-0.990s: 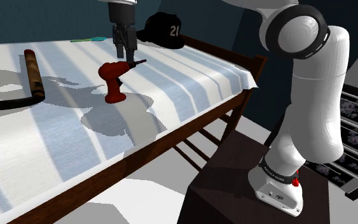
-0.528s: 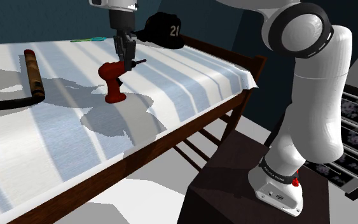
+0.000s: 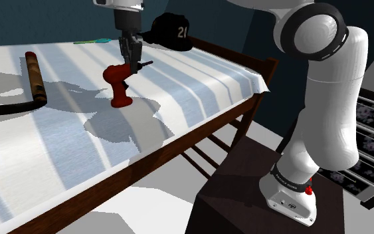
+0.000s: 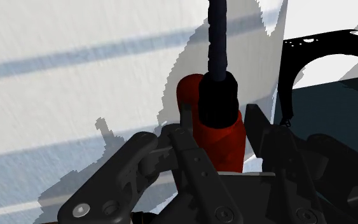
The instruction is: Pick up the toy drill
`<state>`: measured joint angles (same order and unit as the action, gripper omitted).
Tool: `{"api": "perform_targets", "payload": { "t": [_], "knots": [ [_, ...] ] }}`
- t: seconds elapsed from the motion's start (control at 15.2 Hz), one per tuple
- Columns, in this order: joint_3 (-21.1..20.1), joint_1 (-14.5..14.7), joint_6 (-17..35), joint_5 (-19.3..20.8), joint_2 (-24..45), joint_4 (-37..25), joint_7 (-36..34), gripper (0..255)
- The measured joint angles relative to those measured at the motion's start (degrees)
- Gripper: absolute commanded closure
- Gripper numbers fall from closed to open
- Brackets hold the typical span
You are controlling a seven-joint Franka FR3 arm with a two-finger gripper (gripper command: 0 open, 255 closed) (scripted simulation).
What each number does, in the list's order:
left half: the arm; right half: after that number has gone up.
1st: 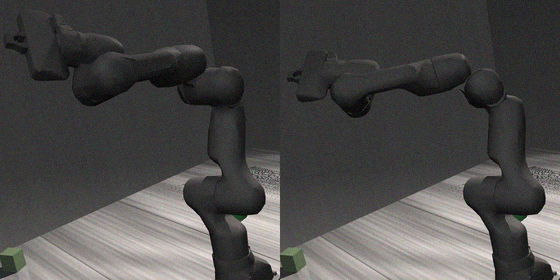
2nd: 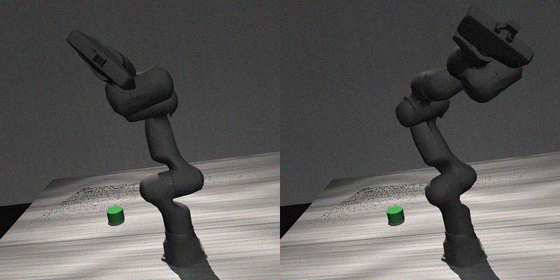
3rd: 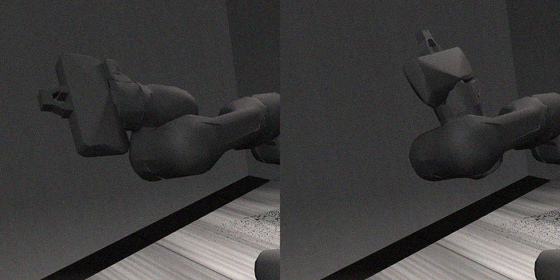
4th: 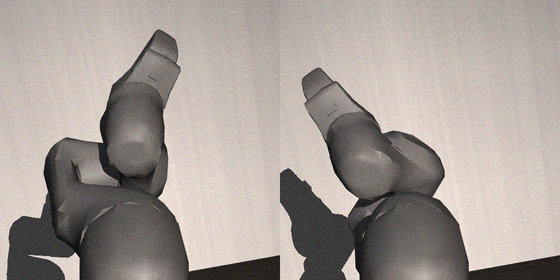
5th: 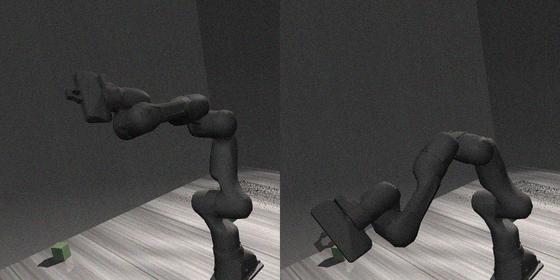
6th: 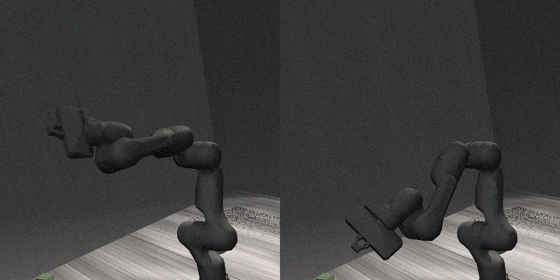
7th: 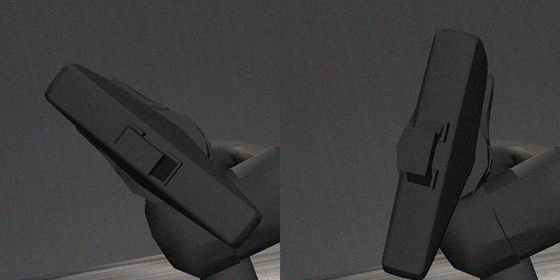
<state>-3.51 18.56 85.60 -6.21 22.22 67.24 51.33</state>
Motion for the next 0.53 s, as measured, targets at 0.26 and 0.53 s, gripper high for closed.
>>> {"api": "perform_targets", "payload": {
  "t": [0.26,0.53],
  "knots": [
    [-0.07,0.09,-3.41,0.04,1.34,-4.72,-0.46,255],
    [-0.09,0.05,-7.75,0.08,3.32,-11.06,-0.85,255]
  ]
}}
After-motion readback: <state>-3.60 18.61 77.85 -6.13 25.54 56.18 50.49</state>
